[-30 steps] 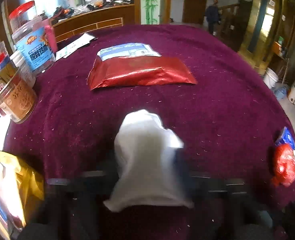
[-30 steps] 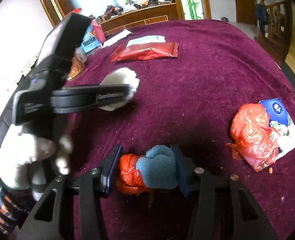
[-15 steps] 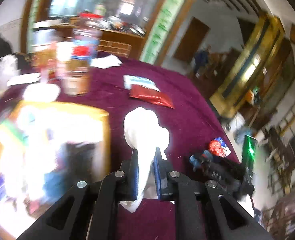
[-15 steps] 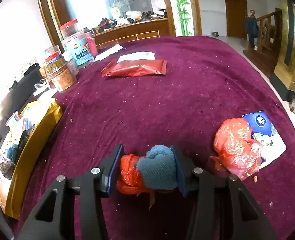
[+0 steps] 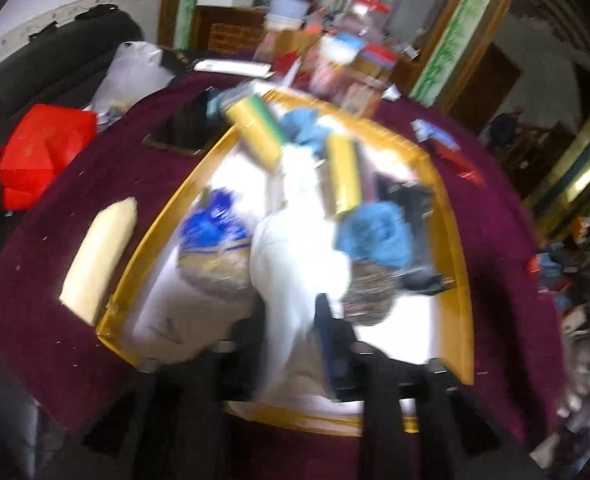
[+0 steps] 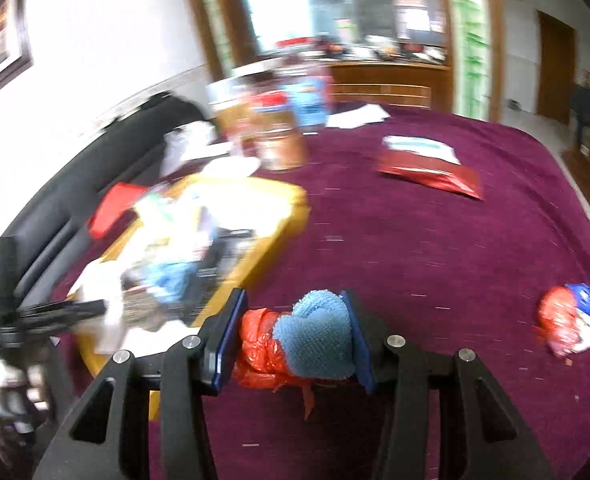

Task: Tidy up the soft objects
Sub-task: 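Carry the white cloth and red bag into the tray and open both tools, then move both open tools back over the table toward the remaining items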

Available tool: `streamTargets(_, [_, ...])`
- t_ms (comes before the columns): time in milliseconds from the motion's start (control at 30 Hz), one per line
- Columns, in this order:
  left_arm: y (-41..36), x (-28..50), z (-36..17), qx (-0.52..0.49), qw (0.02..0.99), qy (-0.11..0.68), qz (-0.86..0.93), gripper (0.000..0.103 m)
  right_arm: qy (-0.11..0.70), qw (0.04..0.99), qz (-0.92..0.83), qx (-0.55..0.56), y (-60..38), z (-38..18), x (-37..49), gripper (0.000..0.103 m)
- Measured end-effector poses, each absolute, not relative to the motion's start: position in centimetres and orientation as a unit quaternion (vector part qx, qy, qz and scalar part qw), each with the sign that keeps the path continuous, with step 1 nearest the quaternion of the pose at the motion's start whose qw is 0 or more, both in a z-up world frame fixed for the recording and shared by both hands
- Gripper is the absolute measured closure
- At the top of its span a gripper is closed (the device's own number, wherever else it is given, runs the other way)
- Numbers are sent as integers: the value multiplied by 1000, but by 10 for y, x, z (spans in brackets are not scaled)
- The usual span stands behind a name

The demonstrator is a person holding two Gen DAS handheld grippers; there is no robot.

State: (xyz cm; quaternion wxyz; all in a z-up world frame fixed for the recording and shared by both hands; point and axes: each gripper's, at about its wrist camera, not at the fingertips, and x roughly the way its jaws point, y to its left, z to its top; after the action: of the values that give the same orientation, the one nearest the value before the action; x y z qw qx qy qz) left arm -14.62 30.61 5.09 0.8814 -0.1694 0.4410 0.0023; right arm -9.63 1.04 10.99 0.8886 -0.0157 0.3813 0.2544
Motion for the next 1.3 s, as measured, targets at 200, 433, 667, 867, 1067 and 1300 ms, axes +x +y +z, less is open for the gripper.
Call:
streamTargets(200, [308, -154, 38, -178, 881, 438, 20, 45, 403, 848, 339, -61, 91, 104, -129, 56])
streamTargets(433, [330, -185, 73, -194, 913, 357, 39, 36, 421, 822, 353, -148, 155, 70, -145, 56])
streamTargets(667, [343, -189, 78, -202, 919, 334, 49, 35, 422, 825, 333, -170, 168, 56, -133, 44])
streamTargets(867, [355, -187, 79, -220, 913, 341, 39, 31, 415, 839, 329, -125, 160, 78, -125, 31])
streamTargets(1067, [361, -186, 85, -217, 916, 333, 55, 31, 426, 845, 307, -99, 151, 75, -120, 31])
streamTargets(1300, [353, -189, 85, -145, 933, 308, 119, 31, 411, 856, 302, -87, 149, 85, -127, 31])
